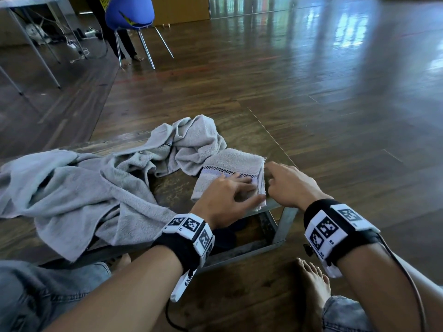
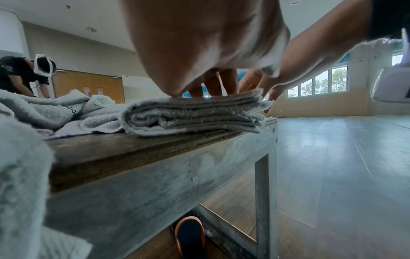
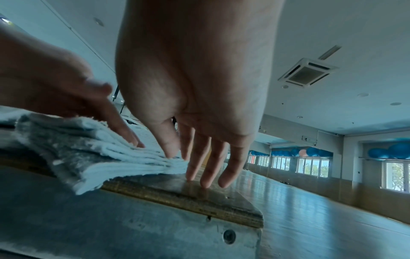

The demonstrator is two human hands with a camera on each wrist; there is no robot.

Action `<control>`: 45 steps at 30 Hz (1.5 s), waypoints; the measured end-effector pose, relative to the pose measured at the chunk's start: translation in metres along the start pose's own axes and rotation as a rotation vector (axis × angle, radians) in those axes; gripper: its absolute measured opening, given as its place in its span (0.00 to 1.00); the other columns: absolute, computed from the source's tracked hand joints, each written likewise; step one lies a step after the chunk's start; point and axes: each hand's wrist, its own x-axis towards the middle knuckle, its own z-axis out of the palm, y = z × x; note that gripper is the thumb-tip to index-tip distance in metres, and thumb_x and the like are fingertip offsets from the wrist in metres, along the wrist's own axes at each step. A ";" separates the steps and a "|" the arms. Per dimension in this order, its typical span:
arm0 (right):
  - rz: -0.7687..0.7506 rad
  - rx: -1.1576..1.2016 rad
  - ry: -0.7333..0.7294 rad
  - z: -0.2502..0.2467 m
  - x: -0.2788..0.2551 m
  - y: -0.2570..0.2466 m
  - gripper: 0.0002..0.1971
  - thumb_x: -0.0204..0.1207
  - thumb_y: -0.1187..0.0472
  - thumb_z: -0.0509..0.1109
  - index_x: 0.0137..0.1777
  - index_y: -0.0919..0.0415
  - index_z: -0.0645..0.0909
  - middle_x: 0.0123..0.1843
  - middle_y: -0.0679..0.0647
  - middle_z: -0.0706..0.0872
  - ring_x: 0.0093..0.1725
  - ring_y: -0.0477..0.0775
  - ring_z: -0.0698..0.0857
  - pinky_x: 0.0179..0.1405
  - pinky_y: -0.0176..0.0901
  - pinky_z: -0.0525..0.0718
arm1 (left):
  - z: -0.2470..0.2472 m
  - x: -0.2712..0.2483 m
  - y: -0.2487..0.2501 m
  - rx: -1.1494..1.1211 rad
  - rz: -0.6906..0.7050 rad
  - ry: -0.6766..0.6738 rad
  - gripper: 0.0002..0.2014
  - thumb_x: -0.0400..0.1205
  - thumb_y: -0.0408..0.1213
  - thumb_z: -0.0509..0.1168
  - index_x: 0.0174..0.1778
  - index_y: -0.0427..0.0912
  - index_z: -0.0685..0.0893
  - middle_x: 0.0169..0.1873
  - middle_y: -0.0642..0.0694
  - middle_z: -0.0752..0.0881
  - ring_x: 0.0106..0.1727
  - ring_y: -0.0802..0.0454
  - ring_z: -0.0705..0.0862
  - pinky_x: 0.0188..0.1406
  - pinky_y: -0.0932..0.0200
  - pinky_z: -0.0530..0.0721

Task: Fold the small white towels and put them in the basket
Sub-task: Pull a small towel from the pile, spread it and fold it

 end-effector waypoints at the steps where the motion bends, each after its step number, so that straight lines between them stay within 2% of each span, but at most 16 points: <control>1: 0.002 0.015 0.034 0.000 0.000 -0.001 0.15 0.81 0.59 0.59 0.67 0.51 0.74 0.68 0.51 0.81 0.67 0.57 0.78 0.53 0.51 0.72 | -0.003 0.001 -0.001 0.002 -0.008 0.082 0.30 0.83 0.64 0.56 0.67 0.45 0.87 0.72 0.48 0.82 0.76 0.52 0.76 0.80 0.45 0.70; 3: -0.035 0.057 0.130 0.003 0.001 -0.002 0.18 0.83 0.56 0.58 0.72 0.50 0.71 0.70 0.51 0.79 0.68 0.58 0.77 0.54 0.52 0.72 | -0.010 0.004 -0.006 0.105 -0.107 0.215 0.25 0.86 0.57 0.55 0.70 0.47 0.84 0.76 0.48 0.78 0.80 0.50 0.72 0.79 0.44 0.70; 7: -0.234 0.078 0.100 0.019 -0.001 -0.017 0.25 0.88 0.47 0.55 0.84 0.49 0.62 0.84 0.50 0.68 0.79 0.58 0.69 0.74 0.58 0.70 | -0.009 0.004 -0.010 0.315 -0.198 0.089 0.18 0.84 0.46 0.58 0.68 0.48 0.82 0.66 0.47 0.80 0.70 0.45 0.75 0.70 0.45 0.75; 10: -0.224 0.051 -0.051 0.039 -0.001 -0.022 0.29 0.90 0.46 0.49 0.89 0.51 0.53 0.92 0.49 0.50 0.90 0.53 0.48 0.87 0.58 0.52 | -0.010 0.004 -0.011 0.131 -0.158 0.209 0.15 0.82 0.37 0.61 0.64 0.45 0.83 0.56 0.47 0.79 0.61 0.49 0.77 0.62 0.50 0.81; 13: -0.224 0.002 -0.086 0.041 0.002 -0.017 0.30 0.91 0.51 0.48 0.90 0.50 0.45 0.92 0.46 0.40 0.90 0.48 0.36 0.87 0.58 0.40 | -0.018 0.013 -0.023 0.122 -0.279 0.295 0.21 0.82 0.30 0.59 0.72 0.44 0.77 0.64 0.46 0.77 0.67 0.48 0.75 0.67 0.53 0.78; 15: -0.226 -0.003 -0.112 0.037 0.006 -0.015 0.31 0.90 0.55 0.50 0.90 0.49 0.44 0.92 0.45 0.38 0.89 0.48 0.34 0.86 0.58 0.37 | -0.025 0.020 -0.032 0.007 -0.377 0.184 0.21 0.83 0.30 0.60 0.72 0.41 0.79 0.65 0.45 0.82 0.68 0.47 0.78 0.67 0.56 0.76; 19: -0.233 0.032 -0.110 0.037 0.005 -0.017 0.31 0.88 0.58 0.50 0.90 0.49 0.46 0.92 0.45 0.39 0.89 0.49 0.33 0.86 0.58 0.35 | -0.038 0.030 -0.048 -0.140 -0.483 0.095 0.08 0.81 0.40 0.68 0.54 0.45 0.88 0.45 0.56 0.87 0.50 0.58 0.83 0.42 0.69 0.74; 21: -0.237 0.049 -0.112 0.038 0.004 -0.018 0.32 0.87 0.57 0.50 0.90 0.49 0.46 0.92 0.45 0.40 0.89 0.49 0.33 0.86 0.59 0.35 | -0.044 0.036 -0.054 -0.107 -0.492 0.059 0.06 0.80 0.42 0.69 0.47 0.46 0.89 0.40 0.59 0.84 0.45 0.61 0.81 0.39 0.69 0.72; 26: -0.248 0.078 -0.110 0.040 0.005 -0.016 0.32 0.85 0.57 0.51 0.89 0.48 0.47 0.92 0.44 0.41 0.89 0.48 0.34 0.86 0.58 0.36 | -0.056 0.042 -0.057 0.007 -0.520 -0.141 0.16 0.82 0.32 0.60 0.63 0.43 0.86 0.60 0.48 0.84 0.66 0.50 0.79 0.66 0.56 0.77; 28: -0.248 0.084 -0.100 0.041 0.005 -0.016 0.32 0.86 0.57 0.51 0.89 0.47 0.48 0.92 0.43 0.42 0.89 0.48 0.34 0.86 0.59 0.36 | -0.057 0.042 -0.058 0.068 -0.538 -0.167 0.13 0.81 0.35 0.65 0.61 0.45 0.84 0.60 0.46 0.84 0.64 0.48 0.80 0.68 0.53 0.79; 30: -0.249 0.079 -0.098 0.043 0.005 -0.015 0.31 0.86 0.56 0.50 0.88 0.47 0.48 0.91 0.43 0.42 0.89 0.48 0.34 0.86 0.59 0.36 | -0.058 0.042 -0.060 0.034 -0.568 -0.139 0.04 0.80 0.38 0.68 0.48 0.47 0.82 0.49 0.49 0.85 0.54 0.50 0.83 0.55 0.55 0.82; 33: -0.247 0.073 -0.086 0.046 0.006 -0.013 0.29 0.90 0.49 0.47 0.89 0.45 0.46 0.91 0.41 0.40 0.89 0.46 0.34 0.86 0.58 0.37 | -0.058 0.040 -0.062 -0.010 -0.589 -0.027 0.05 0.78 0.37 0.68 0.39 0.46 0.78 0.35 0.52 0.82 0.42 0.52 0.80 0.36 0.61 0.75; 37: -0.225 0.019 -0.091 0.051 0.008 -0.012 0.32 0.90 0.41 0.43 0.90 0.47 0.39 0.91 0.42 0.35 0.88 0.46 0.31 0.87 0.57 0.37 | -0.046 0.030 -0.056 0.073 -0.555 0.242 0.06 0.80 0.34 0.63 0.52 0.41 0.78 0.50 0.47 0.81 0.50 0.48 0.79 0.48 0.53 0.78; 40: -0.206 -0.017 -0.064 0.052 0.011 -0.017 0.33 0.89 0.40 0.43 0.90 0.48 0.40 0.91 0.43 0.36 0.89 0.48 0.34 0.88 0.58 0.43 | -0.027 0.019 -0.040 0.196 -0.304 0.429 0.08 0.82 0.36 0.64 0.55 0.42 0.75 0.56 0.46 0.75 0.53 0.50 0.77 0.48 0.53 0.81; 42: -0.196 -0.037 0.020 0.054 0.012 -0.022 0.32 0.88 0.40 0.45 0.90 0.49 0.48 0.92 0.47 0.44 0.90 0.51 0.42 0.87 0.58 0.52 | -0.010 0.016 -0.030 0.273 -0.217 0.328 0.11 0.84 0.40 0.60 0.60 0.43 0.76 0.61 0.46 0.77 0.61 0.49 0.77 0.59 0.52 0.79; 45: -0.178 -0.079 0.183 0.054 0.015 -0.030 0.29 0.87 0.43 0.50 0.86 0.52 0.59 0.90 0.54 0.55 0.88 0.56 0.52 0.86 0.59 0.54 | 0.002 0.020 -0.025 0.231 -0.331 0.127 0.20 0.89 0.44 0.52 0.77 0.44 0.71 0.78 0.48 0.72 0.82 0.48 0.64 0.79 0.46 0.64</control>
